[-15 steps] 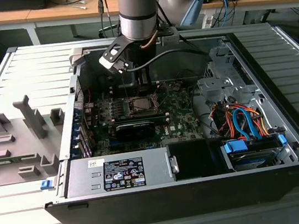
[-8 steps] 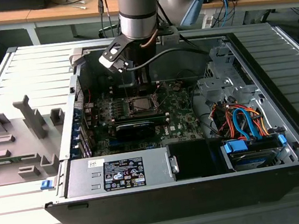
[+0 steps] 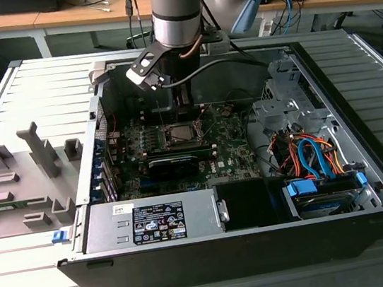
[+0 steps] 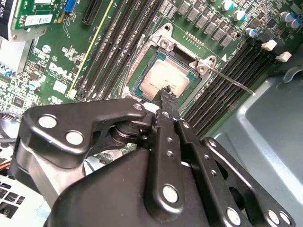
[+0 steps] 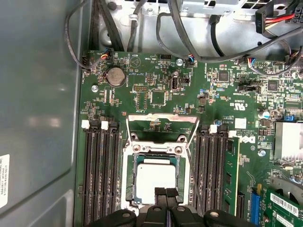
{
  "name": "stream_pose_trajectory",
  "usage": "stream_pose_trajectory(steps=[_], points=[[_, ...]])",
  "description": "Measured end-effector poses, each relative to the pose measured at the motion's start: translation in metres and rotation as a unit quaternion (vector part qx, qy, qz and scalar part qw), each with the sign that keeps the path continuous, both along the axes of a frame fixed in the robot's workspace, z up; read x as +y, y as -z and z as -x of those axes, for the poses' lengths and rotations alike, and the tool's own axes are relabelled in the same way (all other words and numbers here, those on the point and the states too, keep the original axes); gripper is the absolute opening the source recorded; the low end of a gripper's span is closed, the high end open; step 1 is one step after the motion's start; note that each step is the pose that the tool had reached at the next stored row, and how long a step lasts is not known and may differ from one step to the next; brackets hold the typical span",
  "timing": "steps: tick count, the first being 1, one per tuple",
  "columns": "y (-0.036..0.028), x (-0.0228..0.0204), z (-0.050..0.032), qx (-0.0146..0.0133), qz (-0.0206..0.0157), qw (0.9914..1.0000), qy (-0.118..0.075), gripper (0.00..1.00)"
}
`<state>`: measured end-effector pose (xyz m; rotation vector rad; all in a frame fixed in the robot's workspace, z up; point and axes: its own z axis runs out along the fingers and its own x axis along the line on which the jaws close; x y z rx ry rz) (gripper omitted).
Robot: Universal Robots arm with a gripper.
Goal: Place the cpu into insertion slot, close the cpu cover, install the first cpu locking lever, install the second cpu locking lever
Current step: 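Place the cpu into insertion slot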
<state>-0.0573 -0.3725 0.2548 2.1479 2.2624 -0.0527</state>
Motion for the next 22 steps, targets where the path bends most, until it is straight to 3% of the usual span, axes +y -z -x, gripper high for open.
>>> stream_pose_trajectory(steps=[3, 5, 22], points=[[-0.0027, 0.0, 0.0, 0.0, 0.0, 1.0, 0.0, 0.11], [-0.0088, 0.0, 0.0, 0.0, -0.0001, 1.0, 0.0, 0.11], [-0.013, 0.0, 0.0, 0.0, -0.0003, 1.0, 0.0, 0.11]])
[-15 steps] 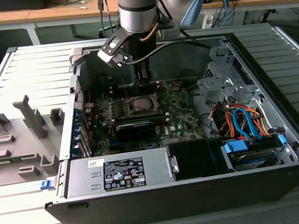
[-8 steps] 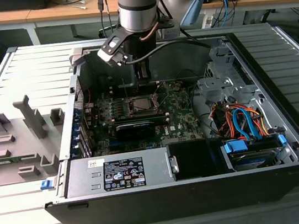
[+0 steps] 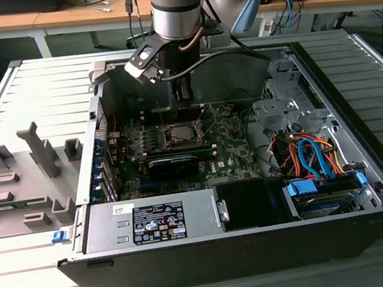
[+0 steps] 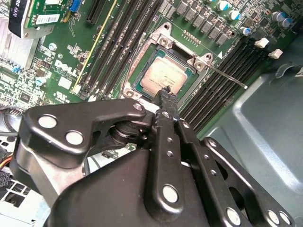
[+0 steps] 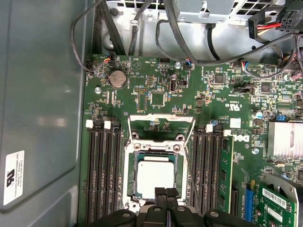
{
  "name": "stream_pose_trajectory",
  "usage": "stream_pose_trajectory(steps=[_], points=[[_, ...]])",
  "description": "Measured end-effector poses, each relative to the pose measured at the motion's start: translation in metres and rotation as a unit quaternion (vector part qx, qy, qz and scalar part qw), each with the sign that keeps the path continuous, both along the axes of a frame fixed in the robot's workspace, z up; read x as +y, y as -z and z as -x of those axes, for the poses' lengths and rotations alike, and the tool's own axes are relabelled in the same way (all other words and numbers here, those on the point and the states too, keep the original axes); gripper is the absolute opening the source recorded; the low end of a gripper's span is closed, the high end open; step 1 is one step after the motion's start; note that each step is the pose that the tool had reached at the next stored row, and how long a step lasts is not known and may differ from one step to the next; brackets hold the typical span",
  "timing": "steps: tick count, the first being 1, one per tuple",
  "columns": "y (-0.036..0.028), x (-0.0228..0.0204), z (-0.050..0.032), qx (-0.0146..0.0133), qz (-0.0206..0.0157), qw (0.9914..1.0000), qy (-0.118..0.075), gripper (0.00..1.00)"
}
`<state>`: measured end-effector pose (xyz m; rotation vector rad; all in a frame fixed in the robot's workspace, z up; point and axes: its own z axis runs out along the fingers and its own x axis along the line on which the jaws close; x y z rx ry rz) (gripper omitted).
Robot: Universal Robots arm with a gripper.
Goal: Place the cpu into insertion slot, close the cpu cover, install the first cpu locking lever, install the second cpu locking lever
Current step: 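Place the cpu into insertion slot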
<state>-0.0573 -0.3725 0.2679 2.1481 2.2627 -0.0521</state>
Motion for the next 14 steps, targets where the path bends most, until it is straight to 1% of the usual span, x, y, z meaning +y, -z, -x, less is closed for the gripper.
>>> stream_pose_trajectory(steps=[8, 14], points=[[-0.0013, 0.0, 0.0, 0.0, 0.0, 1.0, 0.0, 0.11], [-0.0068, 0.0, 0.0, 0.0, 0.0, 1.0, 0.0, 0.11]])
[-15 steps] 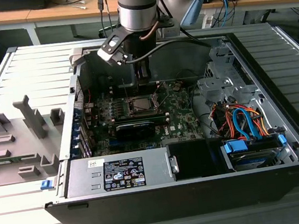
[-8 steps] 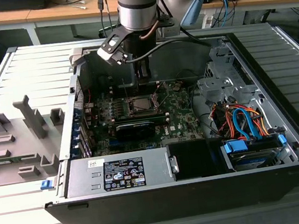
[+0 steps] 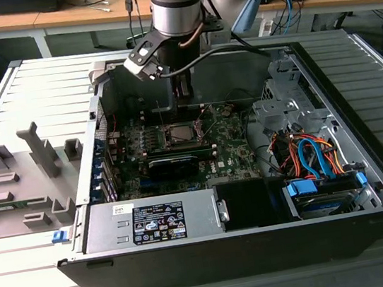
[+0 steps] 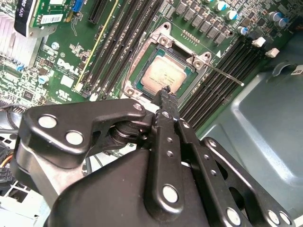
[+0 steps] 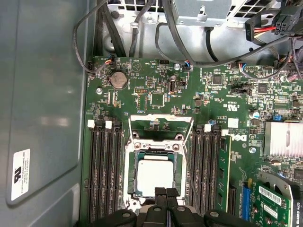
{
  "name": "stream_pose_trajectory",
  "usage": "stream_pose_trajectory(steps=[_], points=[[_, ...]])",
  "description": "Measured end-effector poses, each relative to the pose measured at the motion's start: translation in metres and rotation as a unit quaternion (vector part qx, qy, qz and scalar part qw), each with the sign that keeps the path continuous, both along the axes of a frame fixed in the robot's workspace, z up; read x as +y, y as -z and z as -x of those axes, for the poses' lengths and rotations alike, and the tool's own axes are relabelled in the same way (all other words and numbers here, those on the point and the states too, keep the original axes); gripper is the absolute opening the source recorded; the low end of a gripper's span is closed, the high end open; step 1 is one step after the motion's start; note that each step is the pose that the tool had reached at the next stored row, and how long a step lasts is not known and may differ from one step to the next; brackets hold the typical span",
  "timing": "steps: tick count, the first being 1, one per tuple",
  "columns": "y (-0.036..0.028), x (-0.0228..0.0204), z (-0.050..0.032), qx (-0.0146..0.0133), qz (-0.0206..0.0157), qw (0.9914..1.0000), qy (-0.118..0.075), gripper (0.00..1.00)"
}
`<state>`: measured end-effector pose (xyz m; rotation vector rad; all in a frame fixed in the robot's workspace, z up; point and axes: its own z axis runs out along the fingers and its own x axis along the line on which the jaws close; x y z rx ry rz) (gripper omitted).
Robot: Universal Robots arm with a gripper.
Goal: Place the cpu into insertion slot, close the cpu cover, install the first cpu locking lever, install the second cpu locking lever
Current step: 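Place the cpu into insertion slot, then close the cpu cover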
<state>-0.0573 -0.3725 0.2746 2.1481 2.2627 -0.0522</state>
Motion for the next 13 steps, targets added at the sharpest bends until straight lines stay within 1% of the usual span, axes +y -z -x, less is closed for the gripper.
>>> stream_pose_trajectory(steps=[5, 13], points=[[-0.0027, 0.0, 0.0, -0.0001, -0.0001, 1.0, 0.0, 0.11], [-0.0029, 0.0, 0.0, 0.0, 0.0, 1.0, 0.0, 0.11]])
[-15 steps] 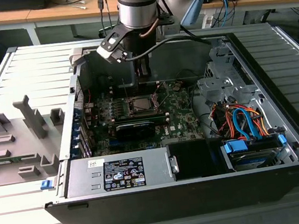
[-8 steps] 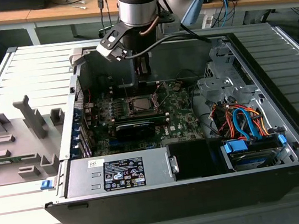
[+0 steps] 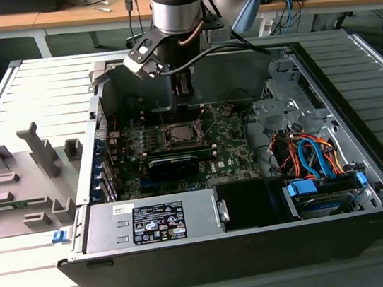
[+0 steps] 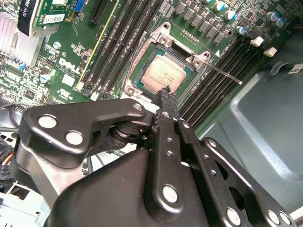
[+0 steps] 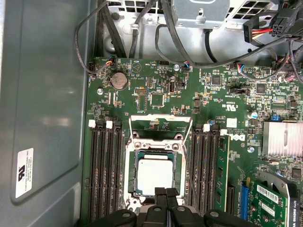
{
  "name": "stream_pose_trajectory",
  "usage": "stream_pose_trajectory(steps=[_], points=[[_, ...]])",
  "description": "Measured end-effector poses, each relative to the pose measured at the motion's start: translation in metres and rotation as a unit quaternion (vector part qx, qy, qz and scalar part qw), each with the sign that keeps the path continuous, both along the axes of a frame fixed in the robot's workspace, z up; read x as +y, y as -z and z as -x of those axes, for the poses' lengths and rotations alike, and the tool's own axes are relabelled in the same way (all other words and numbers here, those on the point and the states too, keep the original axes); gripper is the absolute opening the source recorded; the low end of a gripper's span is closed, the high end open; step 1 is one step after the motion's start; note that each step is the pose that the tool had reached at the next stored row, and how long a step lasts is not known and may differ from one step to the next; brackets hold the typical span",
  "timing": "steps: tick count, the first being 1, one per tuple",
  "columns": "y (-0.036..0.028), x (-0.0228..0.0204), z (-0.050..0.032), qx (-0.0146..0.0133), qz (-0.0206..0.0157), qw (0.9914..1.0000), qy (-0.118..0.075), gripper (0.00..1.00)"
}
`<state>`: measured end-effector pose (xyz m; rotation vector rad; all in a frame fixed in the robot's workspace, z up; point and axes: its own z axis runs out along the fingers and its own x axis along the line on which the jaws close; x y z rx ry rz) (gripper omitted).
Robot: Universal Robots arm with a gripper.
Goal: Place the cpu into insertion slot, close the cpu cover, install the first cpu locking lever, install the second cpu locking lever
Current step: 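Close the cpu cover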
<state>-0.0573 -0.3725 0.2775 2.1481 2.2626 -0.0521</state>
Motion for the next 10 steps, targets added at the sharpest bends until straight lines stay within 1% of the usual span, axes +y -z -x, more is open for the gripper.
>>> stream_pose_trajectory(steps=[5, 10], points=[[-0.0001, -0.0002, -0.0006, 0.0, 0.0001, 1.0, 0.0, 0.11], [0.0, -0.0003, -0.0045, 0.0, 0.0002, 1.0, 0.0, 0.11]])
